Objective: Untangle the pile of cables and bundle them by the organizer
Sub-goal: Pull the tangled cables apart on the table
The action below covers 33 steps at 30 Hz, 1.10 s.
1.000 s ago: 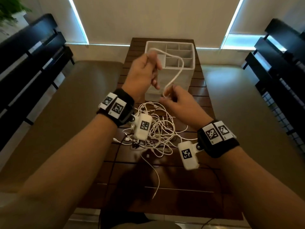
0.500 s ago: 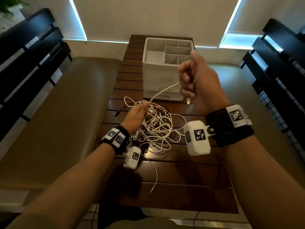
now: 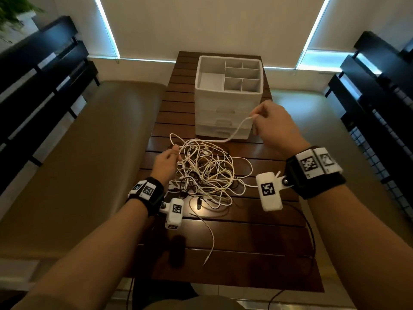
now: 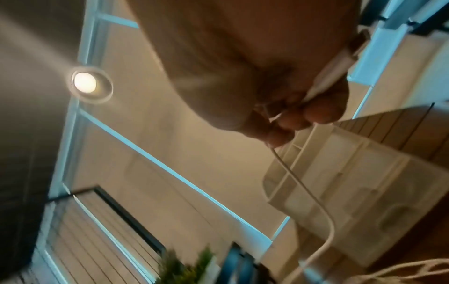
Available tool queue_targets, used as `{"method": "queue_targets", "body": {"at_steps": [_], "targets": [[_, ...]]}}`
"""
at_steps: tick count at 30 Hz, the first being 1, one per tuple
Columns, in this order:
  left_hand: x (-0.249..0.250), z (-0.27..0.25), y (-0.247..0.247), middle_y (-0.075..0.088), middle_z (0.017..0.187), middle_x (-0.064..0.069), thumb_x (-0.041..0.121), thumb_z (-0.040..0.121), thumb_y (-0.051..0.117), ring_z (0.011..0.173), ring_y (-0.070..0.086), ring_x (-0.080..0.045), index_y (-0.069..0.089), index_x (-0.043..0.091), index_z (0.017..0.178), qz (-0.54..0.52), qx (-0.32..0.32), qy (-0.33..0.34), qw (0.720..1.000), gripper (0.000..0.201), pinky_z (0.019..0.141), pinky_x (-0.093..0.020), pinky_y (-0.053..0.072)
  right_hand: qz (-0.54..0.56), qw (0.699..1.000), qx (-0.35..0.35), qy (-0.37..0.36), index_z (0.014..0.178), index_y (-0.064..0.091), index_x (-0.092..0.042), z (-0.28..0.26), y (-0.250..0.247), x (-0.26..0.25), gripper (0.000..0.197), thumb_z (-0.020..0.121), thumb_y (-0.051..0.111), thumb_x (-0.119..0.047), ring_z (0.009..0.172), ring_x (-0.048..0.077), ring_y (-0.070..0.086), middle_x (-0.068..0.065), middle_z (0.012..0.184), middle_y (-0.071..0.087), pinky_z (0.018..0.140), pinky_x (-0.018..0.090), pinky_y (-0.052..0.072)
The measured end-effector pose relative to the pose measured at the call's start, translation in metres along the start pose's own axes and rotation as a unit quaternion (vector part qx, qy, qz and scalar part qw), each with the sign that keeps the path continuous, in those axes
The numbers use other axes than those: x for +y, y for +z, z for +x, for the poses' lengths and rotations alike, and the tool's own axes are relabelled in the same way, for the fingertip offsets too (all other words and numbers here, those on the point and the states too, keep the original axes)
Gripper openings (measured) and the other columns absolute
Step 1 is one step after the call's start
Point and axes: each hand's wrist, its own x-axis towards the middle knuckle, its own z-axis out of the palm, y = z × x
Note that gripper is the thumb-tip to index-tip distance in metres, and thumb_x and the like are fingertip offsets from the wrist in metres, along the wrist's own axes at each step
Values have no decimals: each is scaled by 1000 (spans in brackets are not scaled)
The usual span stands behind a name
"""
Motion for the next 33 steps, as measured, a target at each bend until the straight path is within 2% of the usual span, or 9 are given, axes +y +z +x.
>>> {"method": "queue_targets", "body": {"at_steps": [4, 9, 12, 14, 16, 19, 22, 27, 33], "targets": [[26, -7, 8, 39, 60, 5, 48, 107, 54, 47, 32, -6, 68, 7, 89, 33, -53, 74, 995, 46, 43, -19, 30, -157, 979, -127, 21, 100, 62, -21, -6, 34, 25, 3, 99, 60, -19, 99, 21, 65, 2, 105, 68, 81, 33, 50], [67, -13, 12, 48, 57, 15, 47, 108, 53, 54, 41, -7, 70, 10, 88, 110, -107, 132, 979, 45, 58, -27, 41, -37, 988, -150, 23, 103, 67, -18, -9, 48, 28, 9, 100, 61, -13, 78, 18, 72, 6, 97, 73, 68, 34, 60], [76, -9, 12, 67, 94, 6, 40, 107, 56, 88, 63, -15, 71, 19, 110, 249, -91, 145, 953, 26, 84, -41, 55, 133, 974, -159, 92, 102, 68, -4, -13, 44, 17, 11, 103, 57, -4, 67, 22, 70, 15, 88, 70, 55, 32, 60], [79, -13, 13, 58, 132, -5, 23, 104, 60, 119, 59, -20, 59, 19, 137, 322, -70, 171, 928, 33, 103, -39, 51, 268, 942, -137, 146, 103, 67, 2, -15, 40, 9, 11, 103, 56, 0, 69, 24, 69, 17, 86, 67, 59, 36, 63], [82, -25, 16, 46, 148, -6, 9, 97, 62, 134, 48, -21, 46, 21, 152, 336, -72, 268, 900, 59, 114, -39, 43, 389, 892, -115, 200, 105, 66, 5, -16, 37, 3, 11, 102, 56, 2, 67, 23, 69, 17, 84, 67, 62, 35, 65], [86, -43, 22, 43, 153, -4, 8, 91, 72, 142, 43, -19, 45, 26, 156, 303, -169, 407, 845, 72, 120, -35, 38, 498, 819, -108, 264, 114, 66, 7, -16, 35, -3, 16, 102, 58, -1, 70, 22, 71, 19, 90, 68, 61, 31, 65], [87, -51, 27, 51, 147, -6, 19, 93, 80, 138, 51, -18, 61, 17, 145, 248, -234, 466, 817, 55, 115, -39, 47, 549, 772, -108, 302, 122, 65, 8, -14, 36, -2, 23, 102, 59, -3, 76, 23, 72, 21, 100, 69, 63, 33, 66], [90, -56, 32, 70, 131, 1, 19, 103, 65, 127, 60, -16, 77, 13, 121, 196, -207, 490, 824, 22, 103, -46, 52, 543, 780, -147, 274, 114, 66, 6, -28, 46, 9, 19, 103, 52, 1, 74, 23, 75, 20, 96, 74, 69, 35, 66], [87, -64, 31, 68, 133, 7, 25, 90, 83, 127, 63, -13, 65, 15, 134, 112, -198, 358, 906, 49, 105, -42, 54, 583, 739, -163, 297, 127, 61, 6, -33, 47, 25, 26, 104, 50, 2, 78, 24, 75, 19, 97, 72, 62, 30, 63]]}}
